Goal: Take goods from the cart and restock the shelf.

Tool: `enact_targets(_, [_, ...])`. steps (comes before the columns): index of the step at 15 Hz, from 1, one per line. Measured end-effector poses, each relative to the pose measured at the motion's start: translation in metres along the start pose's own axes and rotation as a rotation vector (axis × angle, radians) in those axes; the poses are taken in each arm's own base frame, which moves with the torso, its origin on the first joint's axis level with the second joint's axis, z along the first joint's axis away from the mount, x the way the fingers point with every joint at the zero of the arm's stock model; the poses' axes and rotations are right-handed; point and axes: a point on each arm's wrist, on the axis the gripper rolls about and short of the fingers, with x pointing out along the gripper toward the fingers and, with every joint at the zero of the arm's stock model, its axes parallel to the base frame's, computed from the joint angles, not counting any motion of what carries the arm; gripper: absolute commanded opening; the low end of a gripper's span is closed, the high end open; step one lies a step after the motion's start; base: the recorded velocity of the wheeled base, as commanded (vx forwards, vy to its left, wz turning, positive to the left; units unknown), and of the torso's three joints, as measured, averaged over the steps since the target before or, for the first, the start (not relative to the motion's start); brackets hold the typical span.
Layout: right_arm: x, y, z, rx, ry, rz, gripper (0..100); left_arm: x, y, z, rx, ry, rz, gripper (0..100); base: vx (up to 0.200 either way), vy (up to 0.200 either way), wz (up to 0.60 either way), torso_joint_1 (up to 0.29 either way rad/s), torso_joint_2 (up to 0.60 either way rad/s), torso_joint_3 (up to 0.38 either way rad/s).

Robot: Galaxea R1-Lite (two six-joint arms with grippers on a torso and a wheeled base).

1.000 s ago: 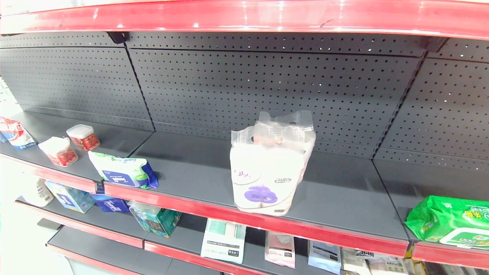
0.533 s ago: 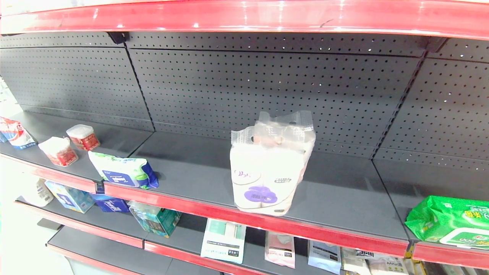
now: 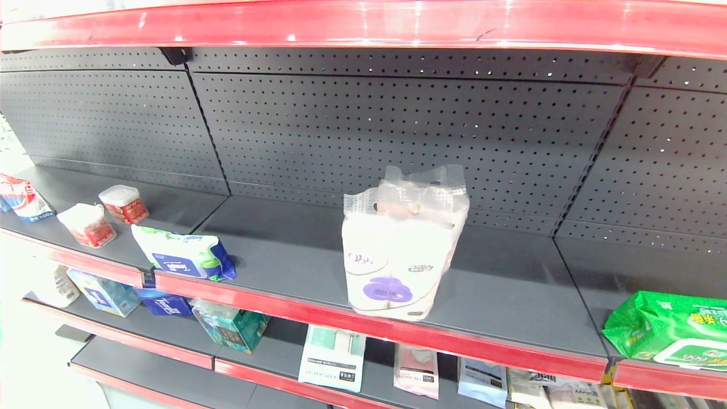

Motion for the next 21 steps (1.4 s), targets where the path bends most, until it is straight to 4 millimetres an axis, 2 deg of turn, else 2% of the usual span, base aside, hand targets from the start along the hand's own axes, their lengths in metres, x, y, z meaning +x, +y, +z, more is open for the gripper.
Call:
enact_targets(11, [0.0000,0.0000,0.0000,0.000,0.000,0.000,100,-0.0001,0.0000,0.0000,0.000,-0.001,0.000,100,0.000,0.000,-0.60,0.002,0.00,0.003])
enact_targets(21, [0.0000,0.0000,0.0000,0.000,0.000,0.000,100,-0.0001,-0.0002,0.0005,0.045,-0.008,-0.006,100,0.000,0.000,0.00,0.000,0.00,0.000])
